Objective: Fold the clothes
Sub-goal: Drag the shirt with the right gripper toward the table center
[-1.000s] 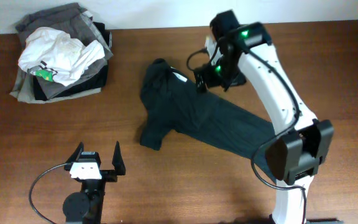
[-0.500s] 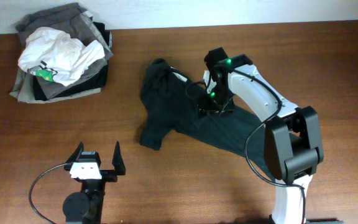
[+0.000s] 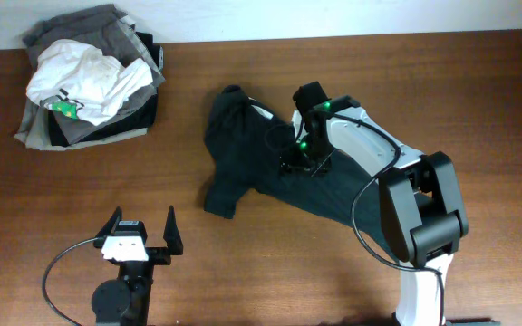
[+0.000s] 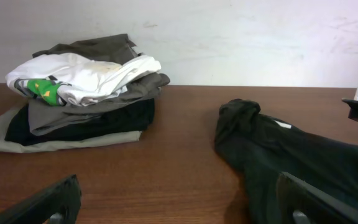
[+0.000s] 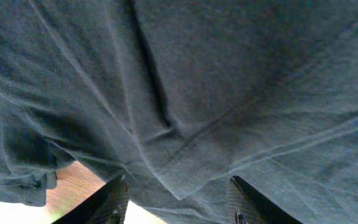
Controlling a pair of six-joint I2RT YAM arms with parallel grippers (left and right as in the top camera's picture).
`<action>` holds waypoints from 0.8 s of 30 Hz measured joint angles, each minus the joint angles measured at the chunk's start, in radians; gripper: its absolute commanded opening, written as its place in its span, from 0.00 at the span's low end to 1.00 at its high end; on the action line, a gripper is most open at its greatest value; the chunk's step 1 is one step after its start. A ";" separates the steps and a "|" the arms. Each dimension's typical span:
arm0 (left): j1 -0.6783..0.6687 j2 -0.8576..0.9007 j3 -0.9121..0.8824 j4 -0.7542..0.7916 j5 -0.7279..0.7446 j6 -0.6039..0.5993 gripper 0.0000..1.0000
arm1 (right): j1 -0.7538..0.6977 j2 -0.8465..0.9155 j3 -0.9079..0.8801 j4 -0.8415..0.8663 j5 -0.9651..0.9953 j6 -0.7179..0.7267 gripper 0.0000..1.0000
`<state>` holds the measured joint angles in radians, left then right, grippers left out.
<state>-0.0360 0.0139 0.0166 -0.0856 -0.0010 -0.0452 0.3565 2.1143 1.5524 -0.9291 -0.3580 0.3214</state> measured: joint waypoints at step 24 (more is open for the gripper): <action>0.000 0.000 0.000 0.000 0.000 0.000 0.99 | 0.074 0.000 0.000 0.001 0.163 0.075 0.50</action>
<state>-0.0360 0.0139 0.0166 -0.0856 -0.0010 -0.0452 0.4301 2.1147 1.5524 -0.9283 -0.1947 0.3965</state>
